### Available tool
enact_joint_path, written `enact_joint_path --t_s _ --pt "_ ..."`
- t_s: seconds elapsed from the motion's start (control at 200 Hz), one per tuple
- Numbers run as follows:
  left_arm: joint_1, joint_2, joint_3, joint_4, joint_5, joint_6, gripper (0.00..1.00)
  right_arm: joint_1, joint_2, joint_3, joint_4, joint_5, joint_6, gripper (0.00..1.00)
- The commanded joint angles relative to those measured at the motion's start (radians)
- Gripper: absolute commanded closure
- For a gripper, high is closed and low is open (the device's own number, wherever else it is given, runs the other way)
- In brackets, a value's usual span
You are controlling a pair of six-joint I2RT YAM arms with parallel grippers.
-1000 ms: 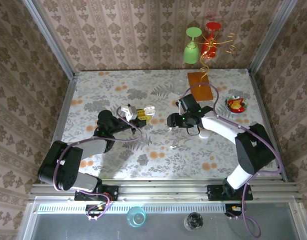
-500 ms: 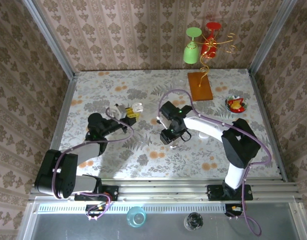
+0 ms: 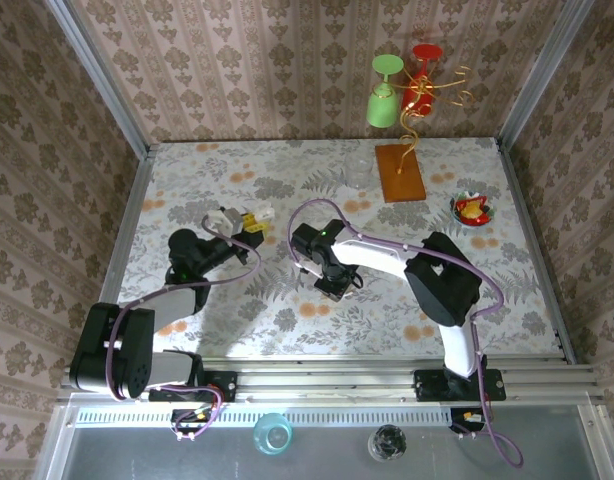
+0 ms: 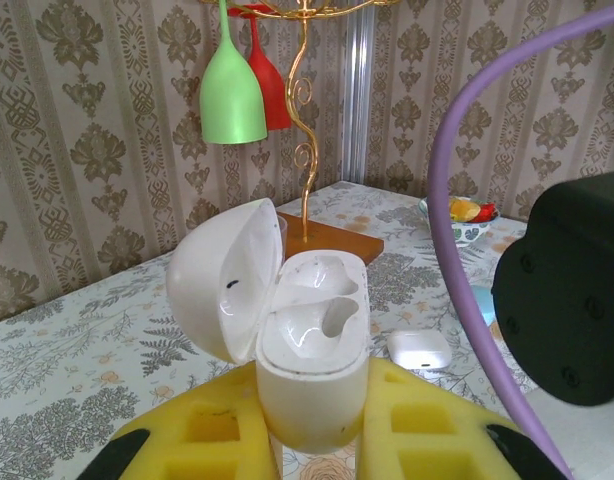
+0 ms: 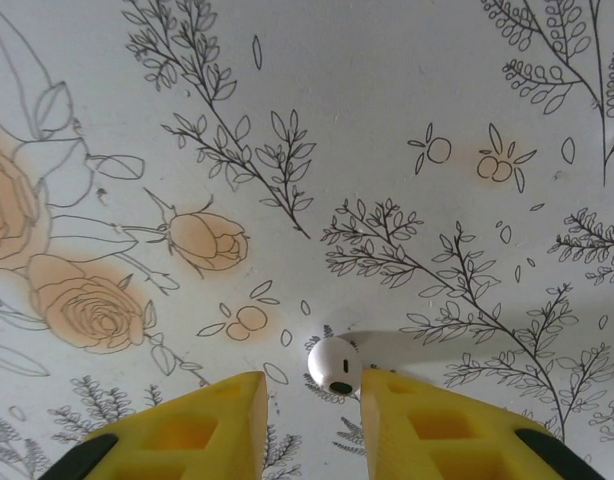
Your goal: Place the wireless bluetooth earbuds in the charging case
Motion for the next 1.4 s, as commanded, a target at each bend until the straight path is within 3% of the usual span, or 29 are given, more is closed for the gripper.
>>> enact_joint_path --t_s 0.0,0.555,1.11,1.225,1.395 --pt "0.012 -0.026 -0.012 0.045 0.001 -0.012 1.0 0.004 0.032 0.035 -0.062 0.046 -0.033 0.68" --pt "0.012 -0.029 -0.017 0.041 0.01 -0.011 1.0 0.0 0.077 0.05 -0.066 0.061 -0.044 0.76" --pt "0.012 -0.026 -0.014 0.039 0.016 -0.014 1.0 -0.013 0.097 0.035 -0.068 0.042 -0.036 0.74" --pt "0.012 -0.026 -0.014 0.04 0.017 -0.014 1.0 -0.015 0.094 0.034 -0.068 0.035 -0.032 0.82" --pt "0.012 -0.024 -0.019 0.04 0.016 -0.012 1.0 -0.046 0.037 0.024 -0.042 -0.004 -0.004 0.83"
